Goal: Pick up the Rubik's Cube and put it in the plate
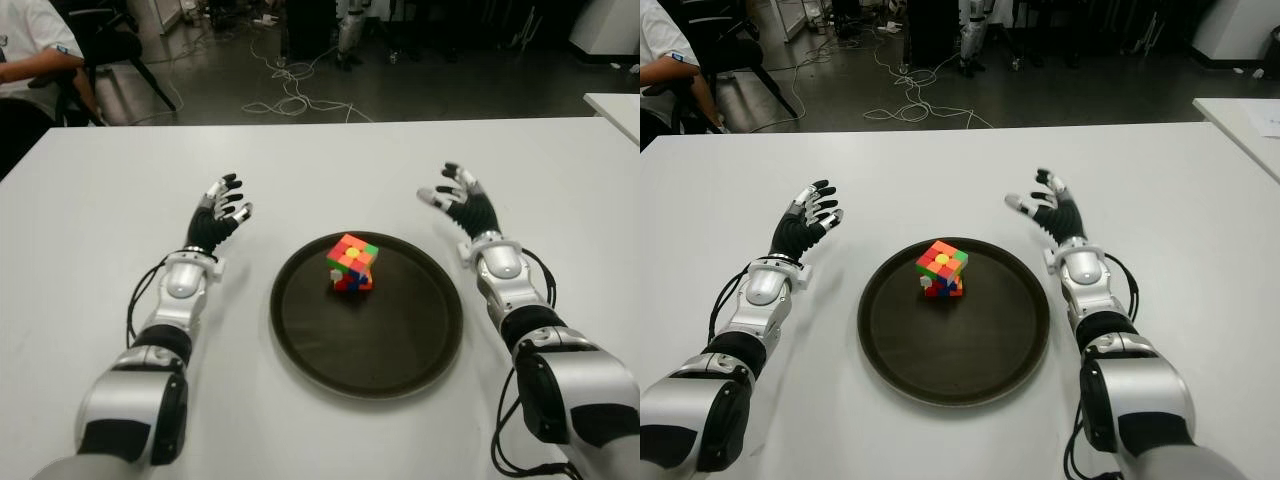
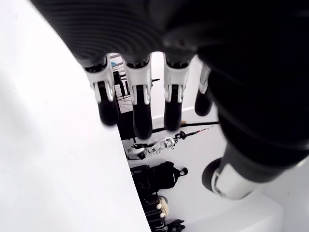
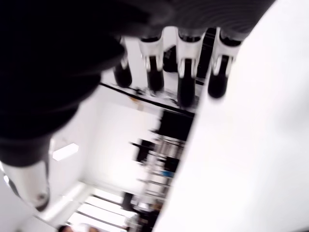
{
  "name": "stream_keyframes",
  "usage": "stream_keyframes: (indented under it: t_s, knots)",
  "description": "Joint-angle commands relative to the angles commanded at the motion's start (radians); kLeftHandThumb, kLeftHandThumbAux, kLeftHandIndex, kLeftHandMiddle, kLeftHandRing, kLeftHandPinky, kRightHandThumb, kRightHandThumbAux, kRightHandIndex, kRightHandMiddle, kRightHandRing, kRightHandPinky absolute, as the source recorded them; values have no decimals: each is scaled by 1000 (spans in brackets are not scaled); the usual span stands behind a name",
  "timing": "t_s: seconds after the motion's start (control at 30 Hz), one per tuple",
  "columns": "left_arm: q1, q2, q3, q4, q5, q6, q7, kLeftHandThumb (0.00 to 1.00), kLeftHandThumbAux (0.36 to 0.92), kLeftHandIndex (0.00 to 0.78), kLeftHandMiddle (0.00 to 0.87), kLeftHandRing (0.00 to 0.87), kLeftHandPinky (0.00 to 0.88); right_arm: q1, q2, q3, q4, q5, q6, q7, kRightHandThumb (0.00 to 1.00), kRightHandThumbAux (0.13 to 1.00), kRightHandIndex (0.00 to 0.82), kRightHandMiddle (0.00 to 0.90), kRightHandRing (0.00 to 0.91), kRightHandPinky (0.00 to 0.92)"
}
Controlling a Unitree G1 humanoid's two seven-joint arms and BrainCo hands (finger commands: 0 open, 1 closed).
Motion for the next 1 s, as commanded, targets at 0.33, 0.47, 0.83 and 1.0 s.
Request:
stream_keyframes:
  t_s: [0.33,0.47,0.83,1.0]
  knots:
    - [4,3,-9,8,4,2,-21,14,555,0,1,1,1,-5,-7,42,-4,-41,51,-17,3,407,0,0,1,1]
    - [-3,4,-6,17,-4,22,-47,4,532,0,0,0,0,-6,-14,55,-2,-49,58,-23,3,393,0,0,0,5]
    - [0,0,15,12,-22,-32,-35,38,550,99,165,166,191,-1,2,-3,-7,11,34,-43,104,501,49,112,151,199]
    - [10,-8,31,6,-39,-88,-45,91,555,187,256,263,299,0,6,-29,-7,35,8,-45,252,571,184,242,274,287]
